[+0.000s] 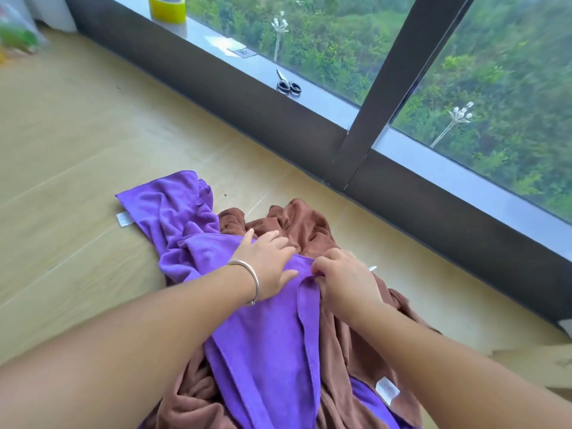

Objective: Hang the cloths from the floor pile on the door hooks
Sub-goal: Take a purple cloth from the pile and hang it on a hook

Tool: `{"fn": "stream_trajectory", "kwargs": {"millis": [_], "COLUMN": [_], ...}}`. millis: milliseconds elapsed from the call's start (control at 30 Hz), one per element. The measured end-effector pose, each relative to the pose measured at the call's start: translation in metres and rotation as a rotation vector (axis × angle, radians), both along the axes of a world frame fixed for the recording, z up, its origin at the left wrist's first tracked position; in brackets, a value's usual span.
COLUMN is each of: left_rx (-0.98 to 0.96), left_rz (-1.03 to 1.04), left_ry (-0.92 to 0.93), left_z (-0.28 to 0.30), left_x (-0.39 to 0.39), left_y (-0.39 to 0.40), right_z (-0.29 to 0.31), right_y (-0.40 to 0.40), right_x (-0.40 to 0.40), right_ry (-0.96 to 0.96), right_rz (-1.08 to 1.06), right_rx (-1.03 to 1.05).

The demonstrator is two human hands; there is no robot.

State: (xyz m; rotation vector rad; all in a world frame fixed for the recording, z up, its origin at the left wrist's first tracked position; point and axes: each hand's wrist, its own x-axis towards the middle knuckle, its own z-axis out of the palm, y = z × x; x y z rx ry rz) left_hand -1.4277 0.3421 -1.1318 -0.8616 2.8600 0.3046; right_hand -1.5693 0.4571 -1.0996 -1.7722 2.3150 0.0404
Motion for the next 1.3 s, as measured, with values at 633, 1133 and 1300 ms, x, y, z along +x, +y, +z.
{"fn": "stream_trajectory", "kwargs": {"millis": [633,1133,1300], "left_rx": [0.221,0.017,-0.016], "left_rz": [0.747,0.917,0.897], "left_ry": [0.327,0.431,0.457], "left_z": [0.253,0.581,0.653], "left_x": [0.054,0.123,0.15], "left_y": [0.042,-0.034,-0.046], "right_z": [0.297,0.613,0.684], "right_y": [-0.067,-0.12,-0.135], "right_x": [0.066,0.153,0.179], "right_ry": [-0.001,-0.093,-0.08], "right_rz": [0.22,0.297,0.326], "right_rx": [-0.198,-0.435,-0.453]}}
